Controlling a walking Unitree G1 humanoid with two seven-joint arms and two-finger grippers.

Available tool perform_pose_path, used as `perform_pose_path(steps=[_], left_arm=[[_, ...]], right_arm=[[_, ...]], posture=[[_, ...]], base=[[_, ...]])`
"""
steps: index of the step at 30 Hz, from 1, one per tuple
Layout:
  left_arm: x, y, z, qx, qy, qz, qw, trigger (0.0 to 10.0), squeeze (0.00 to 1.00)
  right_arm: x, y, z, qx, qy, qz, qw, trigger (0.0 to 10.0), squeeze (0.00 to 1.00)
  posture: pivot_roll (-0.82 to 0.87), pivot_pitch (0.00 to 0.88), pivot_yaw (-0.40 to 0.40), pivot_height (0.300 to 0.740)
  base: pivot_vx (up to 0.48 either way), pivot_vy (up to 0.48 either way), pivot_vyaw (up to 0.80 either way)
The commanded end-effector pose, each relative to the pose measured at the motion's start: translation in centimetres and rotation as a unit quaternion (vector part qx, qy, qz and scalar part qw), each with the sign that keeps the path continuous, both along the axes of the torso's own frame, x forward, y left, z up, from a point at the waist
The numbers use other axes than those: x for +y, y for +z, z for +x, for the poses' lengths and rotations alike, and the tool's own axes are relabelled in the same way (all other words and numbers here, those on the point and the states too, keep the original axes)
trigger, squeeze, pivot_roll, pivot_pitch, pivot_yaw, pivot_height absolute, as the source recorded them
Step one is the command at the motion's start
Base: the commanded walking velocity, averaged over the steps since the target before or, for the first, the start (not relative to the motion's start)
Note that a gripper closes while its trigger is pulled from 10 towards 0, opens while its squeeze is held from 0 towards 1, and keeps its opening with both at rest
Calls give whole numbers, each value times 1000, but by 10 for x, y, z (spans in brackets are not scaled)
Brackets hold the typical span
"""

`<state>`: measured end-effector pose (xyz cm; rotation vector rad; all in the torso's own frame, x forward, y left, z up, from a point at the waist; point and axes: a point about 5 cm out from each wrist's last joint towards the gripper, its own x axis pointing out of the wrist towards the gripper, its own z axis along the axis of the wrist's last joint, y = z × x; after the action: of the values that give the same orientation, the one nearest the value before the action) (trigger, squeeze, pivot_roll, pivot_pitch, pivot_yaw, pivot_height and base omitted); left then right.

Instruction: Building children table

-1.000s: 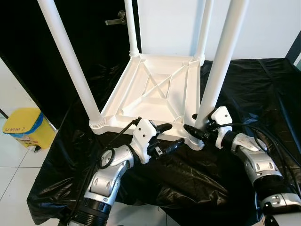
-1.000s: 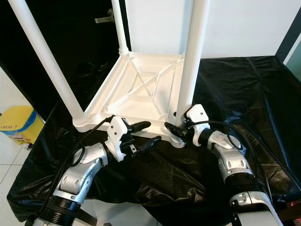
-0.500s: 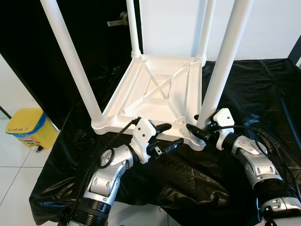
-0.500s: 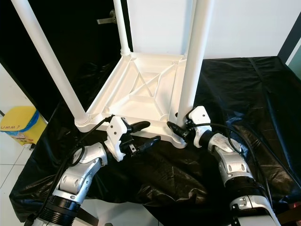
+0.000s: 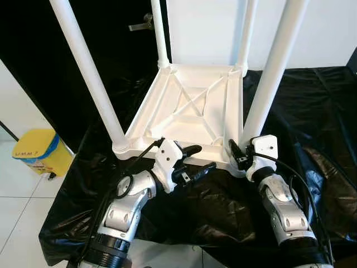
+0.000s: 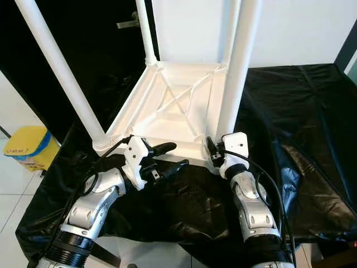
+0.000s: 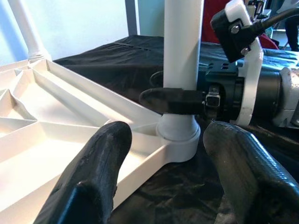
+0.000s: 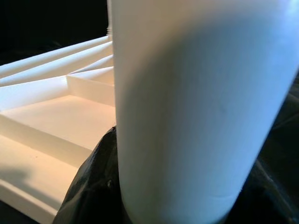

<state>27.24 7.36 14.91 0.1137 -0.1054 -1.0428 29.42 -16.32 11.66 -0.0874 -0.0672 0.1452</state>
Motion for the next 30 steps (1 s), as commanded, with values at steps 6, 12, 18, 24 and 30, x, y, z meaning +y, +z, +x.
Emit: perform_pose_path(steps=[6,12,18,24,30], left_arm=[[10,-2,13,5,28,20,999,10000,0],[16,-2,19,2,47,29,998,10000,0],[17,-3,21,1,49,35,998,10000,0],[18,-5,23,3,49,41,998,10000,0],[19,-7,28,10,48,51,997,10000,1000]], right_arm=[[14,-23,-20,52,-155,15,986,10000,0],[21,-19,-22,50,-156,21,986,10000,0],[13,-16,-24,44,-171,14,984,10000,110],[13,-7,-29,14,-149,17,989,10000,1000],[1,0,-38,-18,-133,17,991,10000,1000]], posture=[[-141,33,60,740],[-145,36,53,740],[-149,35,48,740],[-149,35,45,740],[-151,34,35,740]], base=[[0,0,0],[0,0,0],[0,0,0],[0,0,0],[0,0,0]])
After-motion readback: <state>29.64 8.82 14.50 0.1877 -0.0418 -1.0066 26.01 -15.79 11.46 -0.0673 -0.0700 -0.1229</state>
